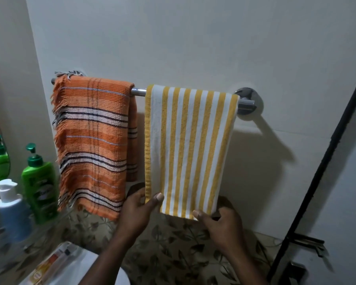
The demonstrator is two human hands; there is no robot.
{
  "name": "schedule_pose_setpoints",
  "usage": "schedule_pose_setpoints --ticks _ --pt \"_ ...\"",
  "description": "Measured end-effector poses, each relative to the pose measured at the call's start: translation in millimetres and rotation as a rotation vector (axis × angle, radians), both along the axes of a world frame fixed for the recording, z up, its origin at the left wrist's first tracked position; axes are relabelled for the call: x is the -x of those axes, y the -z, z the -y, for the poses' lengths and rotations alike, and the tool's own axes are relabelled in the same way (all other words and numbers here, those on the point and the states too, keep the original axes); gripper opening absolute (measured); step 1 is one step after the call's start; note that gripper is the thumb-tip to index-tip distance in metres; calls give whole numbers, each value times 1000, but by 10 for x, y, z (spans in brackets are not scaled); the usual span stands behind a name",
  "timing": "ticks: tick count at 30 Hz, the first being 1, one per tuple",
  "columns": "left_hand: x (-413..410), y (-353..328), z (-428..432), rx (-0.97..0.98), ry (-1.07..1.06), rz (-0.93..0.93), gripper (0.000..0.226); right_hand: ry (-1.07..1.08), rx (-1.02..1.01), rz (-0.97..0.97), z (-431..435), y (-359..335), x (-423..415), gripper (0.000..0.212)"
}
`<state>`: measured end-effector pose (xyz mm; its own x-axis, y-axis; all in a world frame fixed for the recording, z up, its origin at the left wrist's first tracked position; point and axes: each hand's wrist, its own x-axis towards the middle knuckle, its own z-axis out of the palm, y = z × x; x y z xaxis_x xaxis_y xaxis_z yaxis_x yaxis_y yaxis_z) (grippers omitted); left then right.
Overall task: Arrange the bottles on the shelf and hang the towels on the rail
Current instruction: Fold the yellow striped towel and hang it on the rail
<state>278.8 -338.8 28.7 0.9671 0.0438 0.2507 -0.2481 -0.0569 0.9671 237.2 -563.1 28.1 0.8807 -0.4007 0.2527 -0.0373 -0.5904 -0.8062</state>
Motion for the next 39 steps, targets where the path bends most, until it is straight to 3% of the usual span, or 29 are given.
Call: schedule_pose_setpoints --ticks 5,17,21,28,31,35,39 --pt "-27 28 -45 17 33 -6 20 42 156 83 8 34 68 62" --pt "-60 117 -70 59 91 -129 15 -126 1 -39 91 182 -9 71" --pt "-72 164 -33 84 85 -116 15 -60 26 -8 122 187 9 61" --pt "-126 281 -41 130 80 -89 23 6 -143 -6 91 326 1 87" --pt "-162 337 -52 126 69 -75 22 23 -230 5 71 366 0 118" --pt "-178 377 -45 140 83 -37 34 66 -232 5 51 338 4 103" --pt "-195 398 -36 156 80 -24 33 64 -203 25 46 399 10 114"
